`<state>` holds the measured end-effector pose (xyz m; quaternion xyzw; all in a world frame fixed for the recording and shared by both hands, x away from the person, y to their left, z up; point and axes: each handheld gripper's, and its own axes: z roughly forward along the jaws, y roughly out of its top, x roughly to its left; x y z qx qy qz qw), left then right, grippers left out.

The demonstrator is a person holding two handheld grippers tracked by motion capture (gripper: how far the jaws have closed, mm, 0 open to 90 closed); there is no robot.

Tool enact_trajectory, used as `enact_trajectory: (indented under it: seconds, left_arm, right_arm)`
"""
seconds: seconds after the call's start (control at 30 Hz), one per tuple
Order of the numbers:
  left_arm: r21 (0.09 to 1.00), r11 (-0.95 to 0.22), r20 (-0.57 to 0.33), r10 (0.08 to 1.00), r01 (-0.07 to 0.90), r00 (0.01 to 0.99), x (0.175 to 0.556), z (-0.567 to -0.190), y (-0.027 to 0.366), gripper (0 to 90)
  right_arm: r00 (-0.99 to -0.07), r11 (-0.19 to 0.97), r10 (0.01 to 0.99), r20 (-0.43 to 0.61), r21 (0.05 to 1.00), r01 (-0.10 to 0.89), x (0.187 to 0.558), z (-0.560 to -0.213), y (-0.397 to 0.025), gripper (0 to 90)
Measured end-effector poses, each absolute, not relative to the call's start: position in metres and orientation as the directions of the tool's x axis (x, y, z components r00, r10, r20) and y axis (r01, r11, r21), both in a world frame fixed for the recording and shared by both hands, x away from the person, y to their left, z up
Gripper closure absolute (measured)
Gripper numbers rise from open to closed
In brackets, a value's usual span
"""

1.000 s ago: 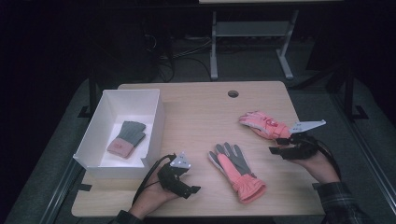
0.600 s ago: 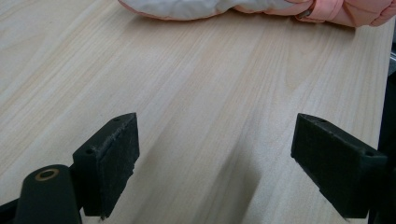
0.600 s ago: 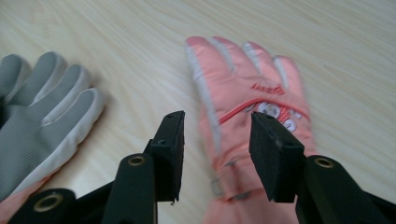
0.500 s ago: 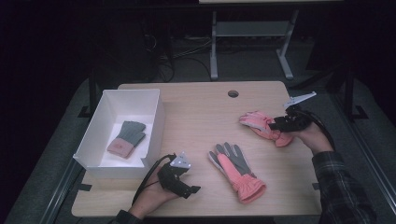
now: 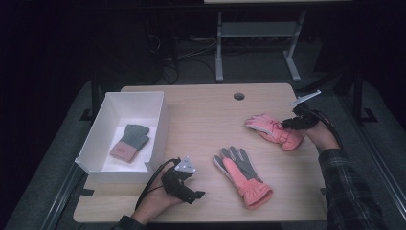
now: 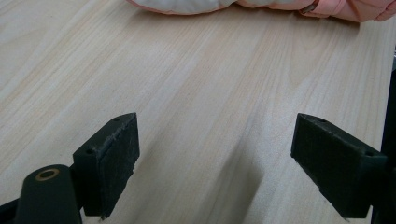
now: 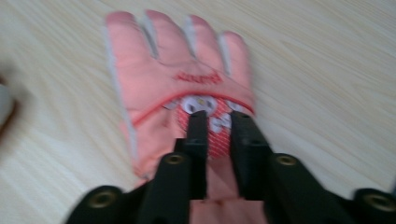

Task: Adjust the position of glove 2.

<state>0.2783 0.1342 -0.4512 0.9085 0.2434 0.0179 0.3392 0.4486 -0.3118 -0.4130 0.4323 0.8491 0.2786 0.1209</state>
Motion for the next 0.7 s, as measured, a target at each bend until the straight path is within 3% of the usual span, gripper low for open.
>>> enact_trajectory:
  seconds: [0.03,0.33,0.7]
  left_arm:
    - [0.625,-0.651,-0.132,0.457,0.431,0.880,0.278,-0.451,0.134,14.9]
    - [0.621,-0.657,-0.128,0.452,0.427,0.883,0.278,-0.452,0.133,15.0]
    - [0.621,-0.657,-0.132,0.449,0.427,0.884,0.277,-0.452,0.133,15.1]
  right_arm:
    - [-0.590,0.471,0.807,0.026,0.574,0.670,0.449,-0.414,-0.315,90.0]
    - [-0.504,0.445,0.863,-0.043,0.538,0.716,0.454,-0.426,-0.335,90.0]
    - [-0.541,0.447,0.840,0.041,0.513,0.733,0.434,-0.443,-0.341,90.0]
